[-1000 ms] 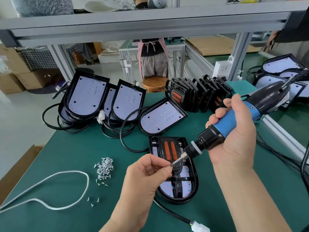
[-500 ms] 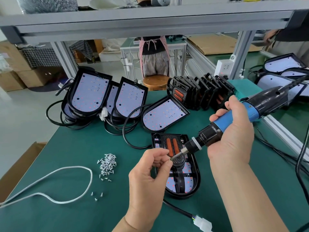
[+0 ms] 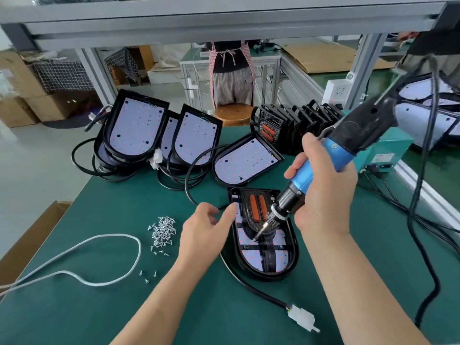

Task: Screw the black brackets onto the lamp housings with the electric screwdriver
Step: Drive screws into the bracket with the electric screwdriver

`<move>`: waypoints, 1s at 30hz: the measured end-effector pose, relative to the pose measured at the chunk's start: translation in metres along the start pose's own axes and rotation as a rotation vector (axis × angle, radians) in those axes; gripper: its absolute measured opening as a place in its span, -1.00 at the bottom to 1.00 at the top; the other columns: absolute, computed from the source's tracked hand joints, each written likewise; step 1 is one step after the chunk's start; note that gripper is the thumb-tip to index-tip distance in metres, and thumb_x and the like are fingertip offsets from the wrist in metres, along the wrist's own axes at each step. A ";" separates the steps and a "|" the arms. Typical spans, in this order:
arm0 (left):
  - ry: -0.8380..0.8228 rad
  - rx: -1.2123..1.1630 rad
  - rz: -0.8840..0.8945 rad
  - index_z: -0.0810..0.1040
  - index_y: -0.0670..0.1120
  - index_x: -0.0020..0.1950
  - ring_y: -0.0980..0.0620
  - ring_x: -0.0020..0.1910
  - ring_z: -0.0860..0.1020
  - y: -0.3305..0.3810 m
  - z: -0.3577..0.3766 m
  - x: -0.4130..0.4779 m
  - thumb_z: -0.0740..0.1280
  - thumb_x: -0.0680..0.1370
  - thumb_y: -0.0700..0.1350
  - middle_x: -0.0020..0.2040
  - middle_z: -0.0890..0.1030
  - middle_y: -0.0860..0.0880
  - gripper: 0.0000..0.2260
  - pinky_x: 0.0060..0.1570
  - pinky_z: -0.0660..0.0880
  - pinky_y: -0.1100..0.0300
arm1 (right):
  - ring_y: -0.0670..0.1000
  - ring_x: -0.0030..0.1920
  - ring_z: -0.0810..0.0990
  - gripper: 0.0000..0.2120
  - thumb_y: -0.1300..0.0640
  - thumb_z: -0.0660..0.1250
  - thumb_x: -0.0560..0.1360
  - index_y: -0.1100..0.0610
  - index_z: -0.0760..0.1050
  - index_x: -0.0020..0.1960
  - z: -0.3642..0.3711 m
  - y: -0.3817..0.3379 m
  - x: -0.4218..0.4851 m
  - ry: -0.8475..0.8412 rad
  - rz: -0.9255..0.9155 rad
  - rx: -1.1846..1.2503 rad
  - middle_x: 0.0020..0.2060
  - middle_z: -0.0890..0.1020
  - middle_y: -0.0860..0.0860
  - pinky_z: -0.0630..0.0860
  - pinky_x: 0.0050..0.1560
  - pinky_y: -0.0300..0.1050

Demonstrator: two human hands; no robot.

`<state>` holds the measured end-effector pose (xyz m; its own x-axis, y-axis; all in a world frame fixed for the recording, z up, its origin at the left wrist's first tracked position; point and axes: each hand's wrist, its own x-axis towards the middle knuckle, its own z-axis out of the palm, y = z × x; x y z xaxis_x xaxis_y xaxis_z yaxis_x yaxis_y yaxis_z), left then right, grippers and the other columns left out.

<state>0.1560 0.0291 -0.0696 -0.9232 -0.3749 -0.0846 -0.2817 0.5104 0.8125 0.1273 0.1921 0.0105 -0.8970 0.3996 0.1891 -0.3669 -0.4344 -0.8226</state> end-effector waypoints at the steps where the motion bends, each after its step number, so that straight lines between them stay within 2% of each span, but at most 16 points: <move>1: -0.027 0.027 0.001 0.55 0.01 -0.10 0.01 -0.11 0.59 0.002 0.004 0.003 0.29 0.44 0.37 -0.18 0.61 0.07 -0.58 -0.07 0.52 0.07 | 0.01 -0.49 0.47 -0.82 0.13 0.45 0.47 0.14 0.44 -0.11 0.002 0.002 -0.002 -0.028 -0.015 -0.013 -0.46 0.49 0.03 0.44 -0.40 -0.23; 3: -0.046 0.091 0.023 0.48 -0.03 -0.31 -0.01 -0.26 0.54 0.004 0.010 0.006 0.27 0.33 0.44 -0.36 0.55 0.06 -0.49 -0.26 0.43 0.11 | 0.00 -0.51 0.46 -0.85 0.16 0.44 0.47 0.14 0.45 -0.13 0.007 0.005 -0.005 -0.074 -0.039 -0.028 -0.47 0.48 0.02 0.44 -0.41 -0.22; 5: -0.061 0.087 0.020 0.39 -0.06 -0.41 -0.02 -0.37 0.47 0.006 0.014 0.006 0.28 0.25 0.43 -0.46 0.48 0.06 -0.47 -0.36 0.34 0.15 | 0.00 -0.51 0.45 -0.85 0.17 0.44 0.47 0.15 0.46 -0.13 0.012 0.008 -0.008 -0.104 -0.046 -0.039 -0.47 0.48 0.01 0.45 -0.41 -0.21; 8: -0.114 -0.018 -0.008 0.46 0.04 -0.50 0.06 -0.49 0.38 0.005 0.016 0.008 0.34 0.25 0.38 -0.58 0.41 0.13 -0.58 -0.42 0.25 0.18 | 0.01 -0.51 0.46 -0.84 0.16 0.44 0.46 0.16 0.46 -0.13 0.015 0.011 -0.009 -0.132 -0.048 -0.068 -0.49 0.48 -0.01 0.45 -0.38 -0.19; 11: -0.134 -0.093 -0.002 0.45 0.16 -0.52 0.12 -0.57 0.29 0.002 0.019 0.008 0.36 0.25 0.34 -0.62 0.35 0.14 -0.69 -0.43 0.19 0.19 | 0.02 -0.50 0.46 -0.84 0.15 0.45 0.45 0.12 0.46 -0.16 0.016 0.013 -0.010 -0.142 -0.051 -0.089 -0.51 0.48 -0.01 0.45 -0.37 -0.18; 18: -0.140 -0.149 -0.006 0.40 0.13 -0.56 0.13 -0.59 0.24 -0.003 0.023 0.013 0.39 0.27 0.32 -0.62 0.29 0.14 -0.63 -0.42 0.18 0.19 | 0.02 -0.50 0.46 -0.85 0.16 0.44 0.46 0.07 0.47 -0.19 0.019 0.015 -0.010 -0.193 -0.055 -0.093 -0.52 0.48 -0.02 0.45 -0.36 -0.19; 21: -0.124 -0.144 -0.015 0.35 0.02 -0.53 0.09 -0.56 0.24 -0.005 0.025 0.014 0.39 0.25 0.33 -0.60 0.29 0.13 -0.56 -0.40 0.19 0.19 | 0.01 -0.51 0.46 -0.85 0.17 0.44 0.46 0.07 0.46 -0.20 0.021 0.015 -0.011 -0.206 -0.056 -0.094 -0.52 0.47 -0.01 0.45 -0.37 -0.22; 24: -0.112 -0.145 -0.008 0.22 -0.03 -0.47 0.06 -0.53 0.22 -0.004 0.026 0.013 0.34 0.17 0.36 -0.58 0.26 0.12 -0.49 -0.39 0.19 0.18 | 0.01 -0.52 0.45 -0.84 0.18 0.43 0.46 0.12 0.45 -0.19 0.022 0.018 -0.013 -0.225 -0.055 -0.104 -0.53 0.46 0.00 0.44 -0.39 -0.25; 30: -0.106 -0.143 0.026 0.17 -0.02 -0.45 0.10 -0.58 0.20 -0.003 0.025 0.012 0.26 0.12 0.37 -0.61 0.24 0.12 -0.50 -0.43 0.16 0.20 | 0.01 -0.51 0.46 -0.85 0.20 0.42 0.48 0.08 0.47 -0.18 0.023 0.022 -0.014 -0.288 -0.073 -0.128 -0.54 0.47 -0.02 0.46 -0.35 -0.23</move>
<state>0.1393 0.0421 -0.0877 -0.9541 -0.2757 -0.1168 -0.2246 0.4011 0.8881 0.1266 0.1583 0.0019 -0.9092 0.1732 0.3787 -0.4150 -0.3006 -0.8587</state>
